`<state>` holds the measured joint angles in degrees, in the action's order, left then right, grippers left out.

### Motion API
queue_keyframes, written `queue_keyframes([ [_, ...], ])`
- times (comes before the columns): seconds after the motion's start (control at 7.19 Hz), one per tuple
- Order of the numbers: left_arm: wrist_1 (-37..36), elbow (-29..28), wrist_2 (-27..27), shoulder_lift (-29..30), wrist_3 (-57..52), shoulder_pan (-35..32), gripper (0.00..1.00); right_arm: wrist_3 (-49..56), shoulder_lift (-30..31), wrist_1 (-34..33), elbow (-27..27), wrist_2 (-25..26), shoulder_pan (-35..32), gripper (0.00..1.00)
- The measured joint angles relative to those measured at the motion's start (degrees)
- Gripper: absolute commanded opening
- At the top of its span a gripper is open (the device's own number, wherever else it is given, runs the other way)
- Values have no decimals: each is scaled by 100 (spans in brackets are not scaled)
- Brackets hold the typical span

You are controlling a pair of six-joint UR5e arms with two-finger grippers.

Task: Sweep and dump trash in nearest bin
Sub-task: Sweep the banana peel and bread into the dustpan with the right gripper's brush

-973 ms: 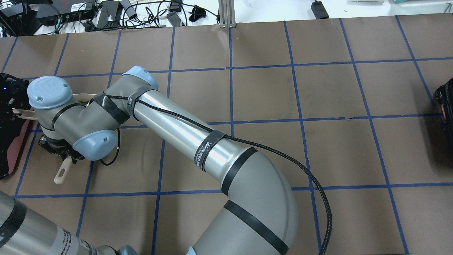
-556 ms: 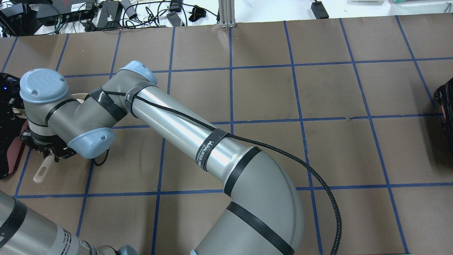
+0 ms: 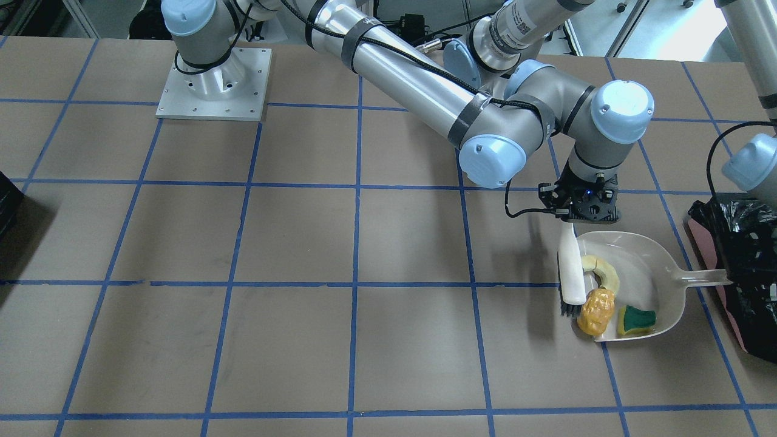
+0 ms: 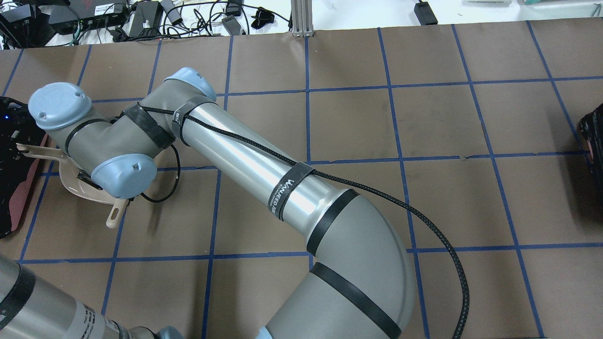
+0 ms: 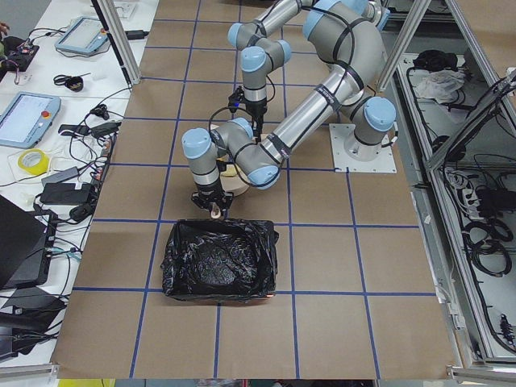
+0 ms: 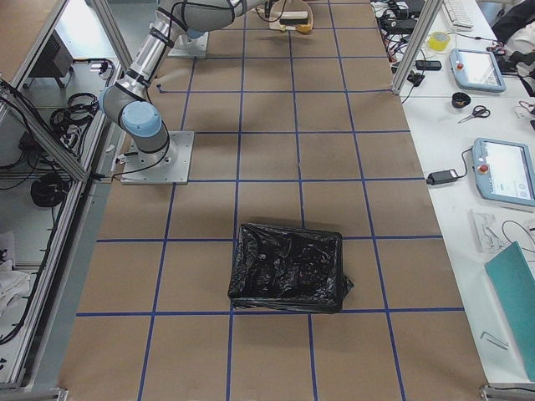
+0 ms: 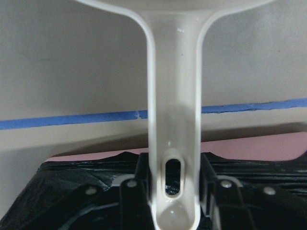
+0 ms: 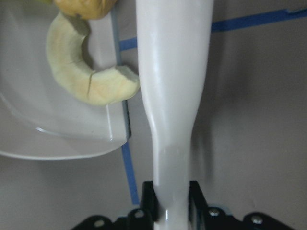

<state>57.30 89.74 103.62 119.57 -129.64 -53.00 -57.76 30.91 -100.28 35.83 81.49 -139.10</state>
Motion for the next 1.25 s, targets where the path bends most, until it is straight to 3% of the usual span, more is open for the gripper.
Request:
queue_keyframes([
  [0.42, 0, 0, 0, 4, 0, 0, 0, 16, -296, -49, -157, 192, 86, 0],
  [1.25, 0, 0, 0, 5, 0, 0, 0, -186, -583, -288, -407, -509, 107, 0],
])
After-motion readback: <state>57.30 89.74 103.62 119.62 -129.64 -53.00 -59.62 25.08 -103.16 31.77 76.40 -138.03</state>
